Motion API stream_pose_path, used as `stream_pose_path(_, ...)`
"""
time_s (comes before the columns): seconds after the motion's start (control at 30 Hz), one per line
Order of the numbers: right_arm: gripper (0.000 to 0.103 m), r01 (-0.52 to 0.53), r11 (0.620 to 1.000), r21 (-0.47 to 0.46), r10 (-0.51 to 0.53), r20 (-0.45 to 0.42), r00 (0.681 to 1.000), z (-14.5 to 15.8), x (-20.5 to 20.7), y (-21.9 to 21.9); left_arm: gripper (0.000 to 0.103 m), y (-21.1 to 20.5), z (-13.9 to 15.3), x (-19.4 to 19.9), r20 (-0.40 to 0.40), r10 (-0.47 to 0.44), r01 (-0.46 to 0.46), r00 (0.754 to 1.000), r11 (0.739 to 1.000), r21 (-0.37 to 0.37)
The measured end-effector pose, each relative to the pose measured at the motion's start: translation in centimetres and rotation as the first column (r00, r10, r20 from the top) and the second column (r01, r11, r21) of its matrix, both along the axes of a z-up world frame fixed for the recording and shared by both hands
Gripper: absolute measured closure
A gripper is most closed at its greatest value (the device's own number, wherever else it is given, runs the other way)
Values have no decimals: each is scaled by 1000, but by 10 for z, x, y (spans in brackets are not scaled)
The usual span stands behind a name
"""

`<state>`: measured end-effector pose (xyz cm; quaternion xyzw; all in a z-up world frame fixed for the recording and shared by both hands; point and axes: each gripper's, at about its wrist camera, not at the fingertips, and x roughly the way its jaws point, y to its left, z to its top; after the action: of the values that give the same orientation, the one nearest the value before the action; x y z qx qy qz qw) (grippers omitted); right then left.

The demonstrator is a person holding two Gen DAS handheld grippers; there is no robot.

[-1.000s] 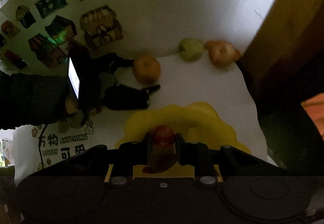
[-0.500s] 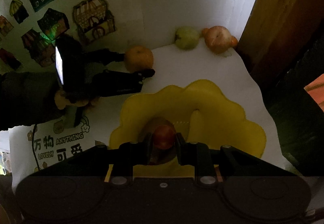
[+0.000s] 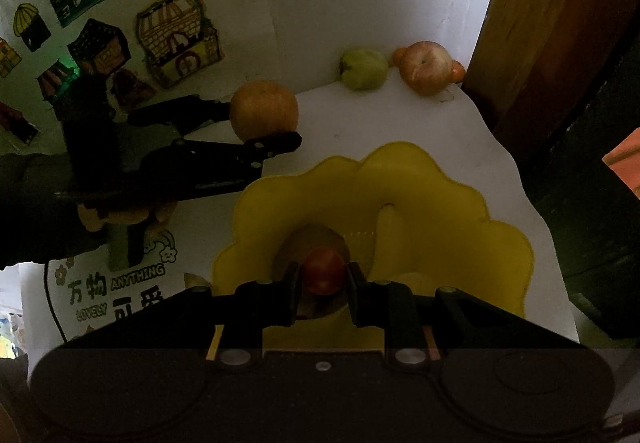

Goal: Organize fruits
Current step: 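Lift the apple and tomato and carry both over the yellow bowl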

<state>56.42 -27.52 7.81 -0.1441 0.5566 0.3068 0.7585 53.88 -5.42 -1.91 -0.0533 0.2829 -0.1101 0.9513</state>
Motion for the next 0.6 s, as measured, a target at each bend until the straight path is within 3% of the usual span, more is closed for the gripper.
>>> stream_pose_path(0.37, 78, 33, 999, 27, -34, 24, 999, 26, 1, -14, 32, -7, 43, -15, 49, -4, 4, 999, 1000, -14)
stream_pose_path(0.6, 78, 97, 995, 26, -98, 48, 994, 40, -2, -34, 32, -26, 72, -30, 56, -62, 64, 997, 997, -39)
